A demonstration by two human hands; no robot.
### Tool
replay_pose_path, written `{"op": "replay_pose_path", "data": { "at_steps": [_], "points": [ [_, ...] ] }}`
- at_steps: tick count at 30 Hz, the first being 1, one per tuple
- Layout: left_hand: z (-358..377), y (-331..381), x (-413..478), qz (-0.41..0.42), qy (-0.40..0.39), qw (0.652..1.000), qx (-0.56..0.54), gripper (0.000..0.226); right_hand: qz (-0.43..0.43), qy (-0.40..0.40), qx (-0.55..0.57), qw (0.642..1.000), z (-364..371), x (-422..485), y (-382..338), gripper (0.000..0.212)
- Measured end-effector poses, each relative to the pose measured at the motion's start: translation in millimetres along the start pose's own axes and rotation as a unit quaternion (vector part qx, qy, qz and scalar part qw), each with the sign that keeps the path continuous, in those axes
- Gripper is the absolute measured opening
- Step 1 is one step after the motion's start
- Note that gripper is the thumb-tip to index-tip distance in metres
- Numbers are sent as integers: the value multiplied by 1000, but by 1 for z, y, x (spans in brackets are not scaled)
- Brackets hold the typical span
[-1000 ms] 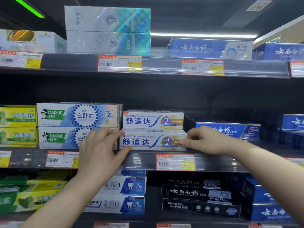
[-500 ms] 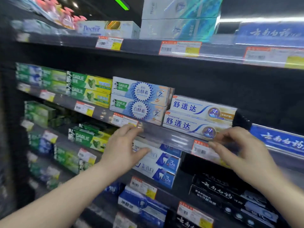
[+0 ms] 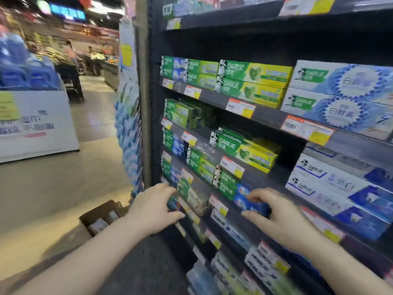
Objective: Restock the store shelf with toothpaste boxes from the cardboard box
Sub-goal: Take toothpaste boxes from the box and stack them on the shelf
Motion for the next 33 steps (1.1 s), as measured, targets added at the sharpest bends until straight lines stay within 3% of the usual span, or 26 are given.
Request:
{"op": "replay_pose_path", "data": {
  "at_steps": [9,15,27,33],
  "points": [
    [15,-290,-54,-179,-65,982,3,61,-24,-151,47,987,198,131,-155,39],
    [20,-405,-75,-232,-85,969,-24,66,-38,-208,64,975,284,187,-218,44],
    [44,-558,-1,-284,-101,952,-52,69,41,-293,128,947,435,331,-220,44],
    [87,-643,107,-284,-200,934,-78,65,121,-316,190,922,526,444,-196,39]
  ]
}}
Point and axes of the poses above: each hand's wrist, its own x-axis towards the middle knuckle, its own z-axis out of the palm, y = z × x, the point moved 10 cm from there along x, towards the middle knuckle, and after that the axes turned 3 degrees about -y, right-handed, at the moved point
